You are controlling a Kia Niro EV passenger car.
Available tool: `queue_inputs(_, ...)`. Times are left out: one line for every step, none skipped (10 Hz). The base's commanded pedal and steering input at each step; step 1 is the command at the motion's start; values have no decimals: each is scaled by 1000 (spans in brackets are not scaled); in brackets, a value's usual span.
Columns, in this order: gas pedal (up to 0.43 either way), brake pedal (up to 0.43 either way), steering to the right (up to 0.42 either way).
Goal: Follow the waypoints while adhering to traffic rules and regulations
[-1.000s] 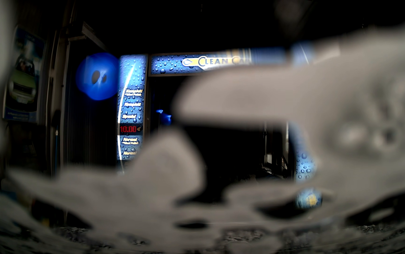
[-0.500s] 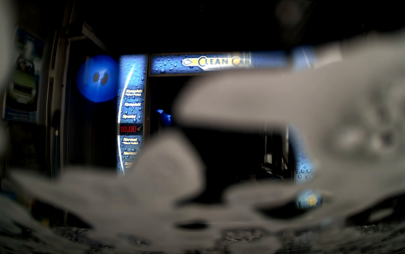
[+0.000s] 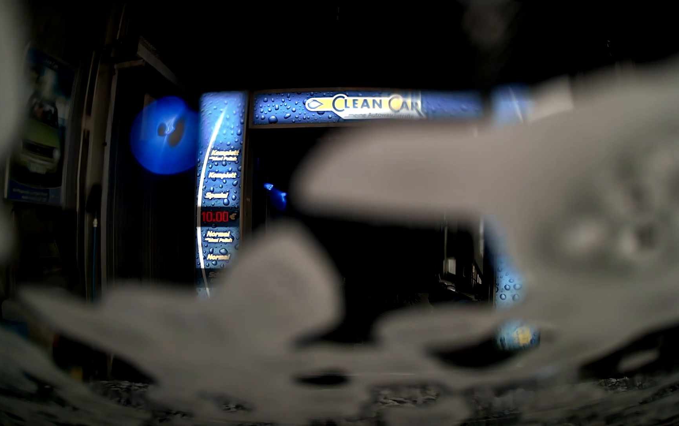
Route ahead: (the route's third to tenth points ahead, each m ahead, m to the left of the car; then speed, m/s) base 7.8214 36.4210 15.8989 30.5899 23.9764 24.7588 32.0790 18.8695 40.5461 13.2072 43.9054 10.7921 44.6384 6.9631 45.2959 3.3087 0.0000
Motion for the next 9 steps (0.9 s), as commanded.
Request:
queue_inputs(0, 0, -14)
queue_inputs(0, 0, -14)
queue_inputs(0, 0, -14)
queue_inputs(0, 6, -15)
queue_inputs(0, 0, -15)
queue_inputs(0, 0, -14)
queue_inputs(0, 0, -14)
queue_inputs(0, 0, -15)
queue_inputs(0, 0, -14)
